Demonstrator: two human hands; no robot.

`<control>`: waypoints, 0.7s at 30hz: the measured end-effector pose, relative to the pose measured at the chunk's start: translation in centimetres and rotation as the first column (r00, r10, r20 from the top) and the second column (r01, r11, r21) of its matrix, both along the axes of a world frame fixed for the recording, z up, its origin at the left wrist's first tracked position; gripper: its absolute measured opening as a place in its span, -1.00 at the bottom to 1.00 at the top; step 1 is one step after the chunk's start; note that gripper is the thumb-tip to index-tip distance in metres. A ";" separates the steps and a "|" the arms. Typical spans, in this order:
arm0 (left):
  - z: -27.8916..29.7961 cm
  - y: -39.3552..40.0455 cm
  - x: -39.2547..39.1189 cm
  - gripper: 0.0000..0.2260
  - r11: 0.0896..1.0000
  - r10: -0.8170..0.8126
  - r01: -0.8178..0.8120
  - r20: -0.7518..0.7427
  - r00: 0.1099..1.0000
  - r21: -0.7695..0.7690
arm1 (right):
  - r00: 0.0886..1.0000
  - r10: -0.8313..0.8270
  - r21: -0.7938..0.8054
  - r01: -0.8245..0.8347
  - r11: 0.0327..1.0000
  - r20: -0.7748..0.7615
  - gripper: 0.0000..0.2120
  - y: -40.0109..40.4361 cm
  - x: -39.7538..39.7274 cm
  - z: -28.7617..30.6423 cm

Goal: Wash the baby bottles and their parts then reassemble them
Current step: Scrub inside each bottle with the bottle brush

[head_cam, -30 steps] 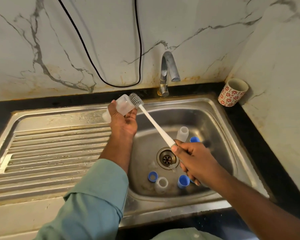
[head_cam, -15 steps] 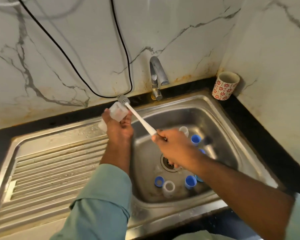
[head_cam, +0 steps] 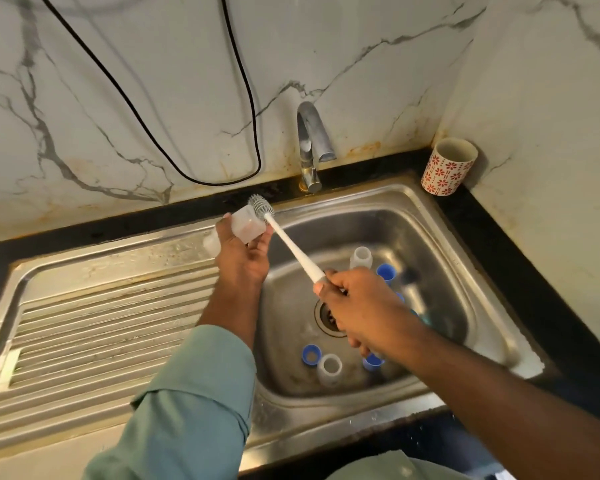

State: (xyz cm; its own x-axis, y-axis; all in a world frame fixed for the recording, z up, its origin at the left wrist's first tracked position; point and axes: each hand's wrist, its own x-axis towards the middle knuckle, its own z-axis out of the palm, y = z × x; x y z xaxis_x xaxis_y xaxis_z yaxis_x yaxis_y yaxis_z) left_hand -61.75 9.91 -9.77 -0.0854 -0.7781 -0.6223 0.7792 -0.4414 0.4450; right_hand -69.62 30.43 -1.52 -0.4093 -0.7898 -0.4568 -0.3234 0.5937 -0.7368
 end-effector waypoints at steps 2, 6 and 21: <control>0.3 0.0 -0.3 -0.44 1.000 0.024 -0.024 0.013 1.000 0.010 | 1.000 0.011 -0.011 -0.011 1.000 0.000 -0.75 -0.1 -0.1 0.2; 0.2 -0.6 0.0 -0.40 0.998 0.060 -0.062 0.084 0.995 0.021 | 0.997 0.074 0.004 -0.074 0.997 -0.034 -0.75 0.5 0.2 0.9; -0.5 2.3 -1.1 -0.41 0.995 0.015 -0.022 0.072 0.997 0.098 | 0.995 -0.001 -0.010 0.003 1.000 0.103 -0.77 3.2 0.1 0.0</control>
State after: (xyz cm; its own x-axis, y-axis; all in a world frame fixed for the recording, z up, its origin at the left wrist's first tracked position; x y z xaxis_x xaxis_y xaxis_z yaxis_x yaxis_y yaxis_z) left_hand -62.86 12.20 -10.29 -0.0243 -0.7139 -0.6998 0.7560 -0.4712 0.4544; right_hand -69.57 33.62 -1.51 -0.3621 -0.7941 -0.4882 -0.2442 0.5863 -0.7724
